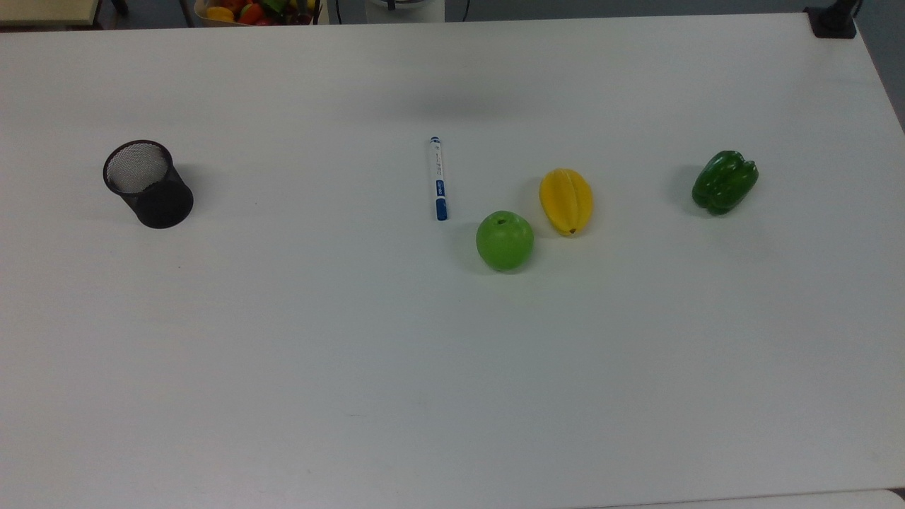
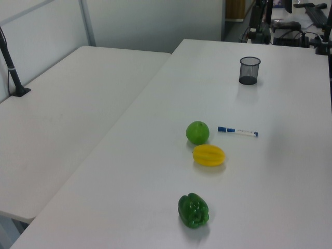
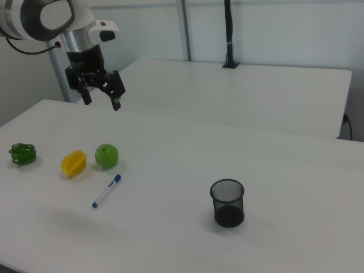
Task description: Place marker
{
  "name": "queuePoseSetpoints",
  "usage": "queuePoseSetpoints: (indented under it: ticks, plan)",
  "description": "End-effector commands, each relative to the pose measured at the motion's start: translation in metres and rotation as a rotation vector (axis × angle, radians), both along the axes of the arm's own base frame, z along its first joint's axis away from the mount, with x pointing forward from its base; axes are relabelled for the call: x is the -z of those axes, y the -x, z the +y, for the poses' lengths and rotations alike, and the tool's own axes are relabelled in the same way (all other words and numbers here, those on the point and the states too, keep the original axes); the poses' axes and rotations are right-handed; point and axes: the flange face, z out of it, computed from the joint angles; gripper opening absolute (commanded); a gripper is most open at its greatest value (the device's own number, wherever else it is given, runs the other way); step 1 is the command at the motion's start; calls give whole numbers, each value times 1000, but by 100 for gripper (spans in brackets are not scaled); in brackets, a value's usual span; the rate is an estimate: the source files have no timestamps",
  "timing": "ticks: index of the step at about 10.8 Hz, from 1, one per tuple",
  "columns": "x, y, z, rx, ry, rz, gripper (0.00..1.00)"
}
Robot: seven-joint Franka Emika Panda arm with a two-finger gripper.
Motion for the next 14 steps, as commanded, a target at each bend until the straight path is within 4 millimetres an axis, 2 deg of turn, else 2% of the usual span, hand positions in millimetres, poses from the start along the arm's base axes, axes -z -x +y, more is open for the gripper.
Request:
queuePoseSetpoints:
  ticks: [1,7,12,14]
  plan:
    - [2,2,4,-12,-16,-1,100]
    - [3,0,5,-13,-16,-7,100]
    - [14,-1,12,-37,-14,20,100]
    - [25,-2,24,-54,-10,35,100]
